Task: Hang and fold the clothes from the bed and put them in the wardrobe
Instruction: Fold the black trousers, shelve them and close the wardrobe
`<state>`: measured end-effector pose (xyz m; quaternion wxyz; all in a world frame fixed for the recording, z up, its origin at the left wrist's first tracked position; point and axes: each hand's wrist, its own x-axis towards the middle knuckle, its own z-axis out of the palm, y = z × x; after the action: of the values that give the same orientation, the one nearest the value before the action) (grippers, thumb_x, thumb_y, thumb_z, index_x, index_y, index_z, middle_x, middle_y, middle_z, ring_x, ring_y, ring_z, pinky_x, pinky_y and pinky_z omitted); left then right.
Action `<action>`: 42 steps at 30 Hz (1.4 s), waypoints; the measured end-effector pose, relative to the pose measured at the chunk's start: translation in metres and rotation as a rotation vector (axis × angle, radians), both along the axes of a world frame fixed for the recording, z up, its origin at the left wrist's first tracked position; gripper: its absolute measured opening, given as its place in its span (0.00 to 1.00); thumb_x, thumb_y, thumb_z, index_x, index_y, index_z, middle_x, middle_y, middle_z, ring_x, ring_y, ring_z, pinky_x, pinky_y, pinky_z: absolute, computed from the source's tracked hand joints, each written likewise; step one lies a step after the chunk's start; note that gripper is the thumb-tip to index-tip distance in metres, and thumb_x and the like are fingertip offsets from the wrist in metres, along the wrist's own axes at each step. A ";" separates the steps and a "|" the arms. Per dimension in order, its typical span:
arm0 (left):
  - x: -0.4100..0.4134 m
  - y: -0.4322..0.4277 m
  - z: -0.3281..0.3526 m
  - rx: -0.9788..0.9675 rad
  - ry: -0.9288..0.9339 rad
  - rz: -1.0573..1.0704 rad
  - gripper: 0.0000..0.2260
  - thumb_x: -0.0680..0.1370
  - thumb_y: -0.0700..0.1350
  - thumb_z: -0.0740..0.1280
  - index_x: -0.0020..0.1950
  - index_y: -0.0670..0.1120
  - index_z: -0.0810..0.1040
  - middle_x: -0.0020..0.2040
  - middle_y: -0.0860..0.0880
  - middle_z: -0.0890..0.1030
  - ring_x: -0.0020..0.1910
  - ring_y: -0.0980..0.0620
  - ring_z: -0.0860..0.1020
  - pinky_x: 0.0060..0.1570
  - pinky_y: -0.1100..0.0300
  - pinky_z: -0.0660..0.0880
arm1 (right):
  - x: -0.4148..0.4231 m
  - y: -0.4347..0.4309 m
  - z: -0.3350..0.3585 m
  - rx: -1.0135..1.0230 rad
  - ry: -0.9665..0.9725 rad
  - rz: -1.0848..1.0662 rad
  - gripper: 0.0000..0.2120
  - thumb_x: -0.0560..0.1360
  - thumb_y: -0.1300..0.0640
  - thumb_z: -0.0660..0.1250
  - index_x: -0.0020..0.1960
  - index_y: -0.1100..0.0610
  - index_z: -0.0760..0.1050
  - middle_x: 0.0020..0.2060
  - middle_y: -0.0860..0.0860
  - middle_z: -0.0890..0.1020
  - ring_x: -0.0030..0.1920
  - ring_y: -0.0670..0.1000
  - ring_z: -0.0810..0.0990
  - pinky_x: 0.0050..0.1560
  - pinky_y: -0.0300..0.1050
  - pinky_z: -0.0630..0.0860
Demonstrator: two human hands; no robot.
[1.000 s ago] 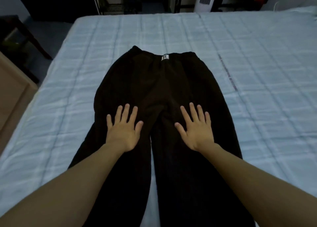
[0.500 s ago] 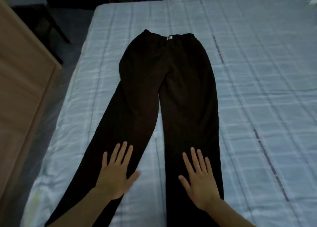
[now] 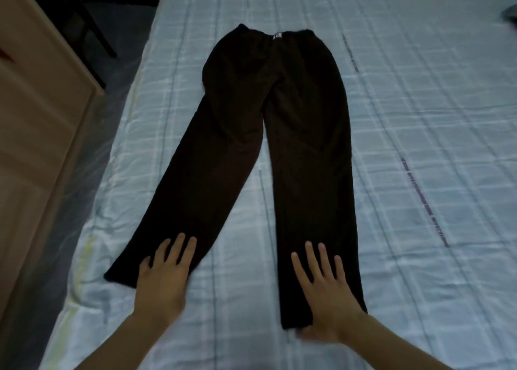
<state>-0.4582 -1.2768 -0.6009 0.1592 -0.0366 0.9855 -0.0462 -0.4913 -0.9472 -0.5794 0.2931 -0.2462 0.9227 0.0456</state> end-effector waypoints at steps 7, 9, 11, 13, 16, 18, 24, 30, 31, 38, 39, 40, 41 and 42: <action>0.008 -0.005 0.021 0.029 0.223 -0.105 0.36 0.49 0.29 0.79 0.57 0.40 0.80 0.46 0.41 0.80 0.38 0.40 0.78 0.26 0.55 0.72 | 0.008 -0.005 0.015 -0.084 0.134 -0.171 0.36 0.79 0.58 0.65 0.80 0.54 0.50 0.79 0.57 0.56 0.78 0.60 0.54 0.76 0.53 0.59; 0.016 -0.010 0.028 0.118 0.342 -0.140 0.30 0.52 0.27 0.78 0.52 0.39 0.81 0.40 0.42 0.79 0.34 0.42 0.77 0.24 0.58 0.71 | 0.013 -0.005 0.022 -0.117 0.151 -0.206 0.32 0.78 0.59 0.65 0.79 0.54 0.56 0.74 0.54 0.66 0.74 0.57 0.65 0.69 0.49 0.69; 0.028 -0.010 0.030 0.227 0.436 -0.200 0.28 0.54 0.27 0.79 0.52 0.39 0.82 0.39 0.43 0.81 0.34 0.43 0.79 0.28 0.58 0.75 | 0.018 -0.004 0.031 -0.153 0.173 -0.229 0.31 0.77 0.61 0.65 0.77 0.54 0.60 0.70 0.53 0.71 0.68 0.54 0.72 0.64 0.48 0.73; 0.042 0.000 0.032 0.319 0.473 -0.259 0.29 0.52 0.25 0.79 0.51 0.40 0.83 0.39 0.44 0.82 0.36 0.44 0.80 0.31 0.59 0.78 | 0.023 -0.004 0.041 -0.184 0.188 -0.235 0.30 0.77 0.65 0.63 0.77 0.54 0.60 0.70 0.53 0.72 0.67 0.54 0.73 0.64 0.48 0.72; 0.062 0.025 0.040 0.446 0.480 -0.277 0.28 0.53 0.24 0.78 0.50 0.40 0.84 0.40 0.46 0.82 0.41 0.47 0.78 0.32 0.58 0.79 | 0.035 -0.002 0.056 -0.208 0.216 -0.214 0.29 0.78 0.68 0.60 0.77 0.56 0.60 0.70 0.55 0.72 0.68 0.54 0.72 0.66 0.47 0.71; 0.075 0.050 0.051 0.489 0.475 -0.290 0.27 0.53 0.24 0.77 0.49 0.41 0.83 0.39 0.48 0.81 0.43 0.51 0.74 0.31 0.58 0.78 | 0.048 0.002 0.067 -0.198 0.227 -0.193 0.30 0.77 0.69 0.60 0.77 0.57 0.61 0.69 0.55 0.72 0.66 0.55 0.73 0.65 0.48 0.72; 0.156 0.116 0.078 0.483 0.443 -0.355 0.25 0.48 0.29 0.81 0.42 0.43 0.84 0.33 0.51 0.79 0.37 0.50 0.76 0.27 0.60 0.76 | 0.130 0.034 0.094 -0.177 0.173 -0.173 0.30 0.75 0.70 0.61 0.75 0.57 0.62 0.68 0.55 0.72 0.65 0.55 0.72 0.64 0.47 0.72; 0.275 0.150 0.073 0.396 0.243 -0.352 0.26 0.40 0.39 0.81 0.36 0.52 0.82 0.30 0.56 0.77 0.39 0.56 0.67 0.27 0.67 0.71 | 0.238 0.069 0.106 -0.126 0.028 -0.129 0.31 0.75 0.70 0.59 0.77 0.57 0.59 0.69 0.54 0.70 0.66 0.56 0.71 0.61 0.47 0.71; 0.287 0.153 0.074 0.383 0.207 -0.345 0.27 0.39 0.39 0.80 0.36 0.53 0.82 0.31 0.58 0.77 0.39 0.56 0.69 0.28 0.67 0.70 | 0.250 0.071 0.108 -0.124 0.011 -0.127 0.32 0.76 0.70 0.58 0.78 0.57 0.57 0.70 0.55 0.69 0.68 0.55 0.69 0.63 0.47 0.70; 0.304 0.138 0.054 0.369 -0.043 -0.290 0.33 0.42 0.44 0.81 0.48 0.53 0.84 0.43 0.56 0.82 0.44 0.56 0.72 0.31 0.65 0.76 | 0.280 0.078 0.082 -0.066 -0.065 -0.133 0.34 0.80 0.63 0.60 0.81 0.52 0.47 0.79 0.53 0.55 0.79 0.55 0.53 0.76 0.49 0.55; 0.304 0.134 0.052 0.355 -0.087 -0.325 0.30 0.46 0.52 0.80 0.48 0.54 0.84 0.45 0.56 0.83 0.43 0.55 0.76 0.31 0.63 0.76 | 0.282 0.078 0.076 -0.056 -0.123 -0.114 0.34 0.80 0.56 0.61 0.81 0.51 0.48 0.80 0.54 0.54 0.79 0.55 0.52 0.76 0.50 0.54; 0.303 0.132 0.050 0.329 -0.106 -0.358 0.27 0.51 0.60 0.77 0.49 0.55 0.84 0.46 0.56 0.83 0.41 0.55 0.78 0.31 0.61 0.76 | 0.282 0.079 0.072 -0.053 -0.178 -0.097 0.34 0.79 0.46 0.62 0.80 0.49 0.50 0.80 0.54 0.54 0.79 0.56 0.52 0.76 0.52 0.53; 0.301 0.132 0.050 0.303 -0.093 -0.380 0.24 0.57 0.65 0.72 0.49 0.56 0.83 0.46 0.57 0.82 0.40 0.55 0.79 0.32 0.60 0.76 | 0.282 0.081 0.067 -0.062 -0.207 -0.104 0.37 0.76 0.35 0.60 0.80 0.47 0.53 0.79 0.53 0.55 0.79 0.55 0.52 0.76 0.52 0.53; 0.298 0.133 0.050 0.283 -0.067 -0.374 0.22 0.63 0.68 0.66 0.48 0.56 0.83 0.44 0.57 0.81 0.39 0.55 0.79 0.33 0.59 0.75 | 0.281 0.083 0.063 -0.097 -0.190 -0.154 0.41 0.71 0.29 0.56 0.79 0.46 0.56 0.79 0.52 0.57 0.78 0.54 0.55 0.76 0.51 0.54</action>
<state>-0.1606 -1.1436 -0.5505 0.1842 0.1709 0.9659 0.0627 -0.2103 -0.8640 -0.5164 0.3693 -0.1916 0.9082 -0.0452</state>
